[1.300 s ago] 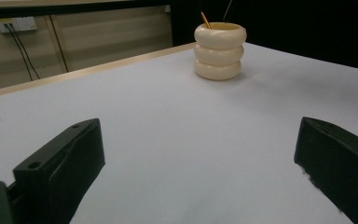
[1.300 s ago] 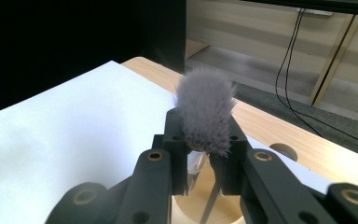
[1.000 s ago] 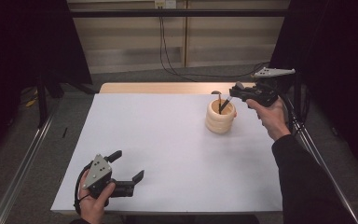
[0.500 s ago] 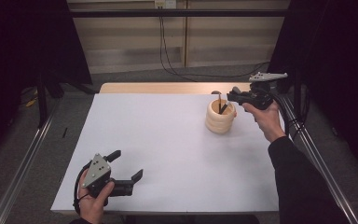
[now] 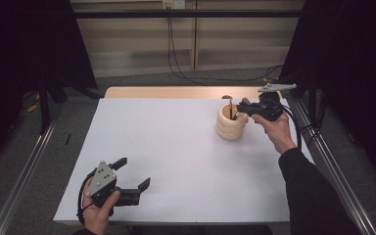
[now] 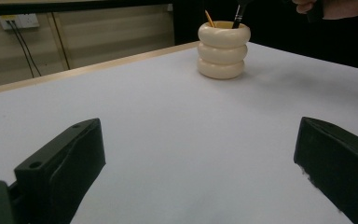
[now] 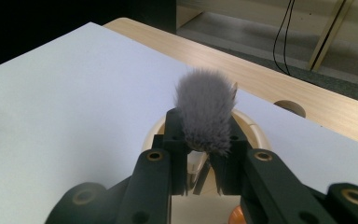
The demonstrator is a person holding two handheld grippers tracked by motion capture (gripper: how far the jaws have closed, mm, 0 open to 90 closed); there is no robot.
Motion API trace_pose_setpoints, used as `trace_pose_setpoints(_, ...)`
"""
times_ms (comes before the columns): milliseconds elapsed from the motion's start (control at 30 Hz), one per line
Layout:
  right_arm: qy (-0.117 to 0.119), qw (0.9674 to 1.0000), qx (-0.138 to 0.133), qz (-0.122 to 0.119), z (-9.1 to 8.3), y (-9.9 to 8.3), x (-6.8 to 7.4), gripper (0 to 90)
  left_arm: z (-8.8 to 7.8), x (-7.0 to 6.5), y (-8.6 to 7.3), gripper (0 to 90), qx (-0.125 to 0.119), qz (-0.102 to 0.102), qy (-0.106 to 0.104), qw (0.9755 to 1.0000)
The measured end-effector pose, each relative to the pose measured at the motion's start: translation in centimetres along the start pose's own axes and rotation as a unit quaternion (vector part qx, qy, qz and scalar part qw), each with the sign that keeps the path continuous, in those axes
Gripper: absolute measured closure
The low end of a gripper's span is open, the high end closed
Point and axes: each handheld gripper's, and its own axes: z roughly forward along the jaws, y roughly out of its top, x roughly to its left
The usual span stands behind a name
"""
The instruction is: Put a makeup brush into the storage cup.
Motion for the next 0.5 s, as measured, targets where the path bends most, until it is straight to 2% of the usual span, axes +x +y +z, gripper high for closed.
trace_pose_setpoints(500, -0.001, 0.9999, 0.002, 0.01, 0.6, -2.0, 0.0, 77.5, -0.1, -0.1, 0.0, 1.7, -0.006, -0.003, 0.0, 1.0)
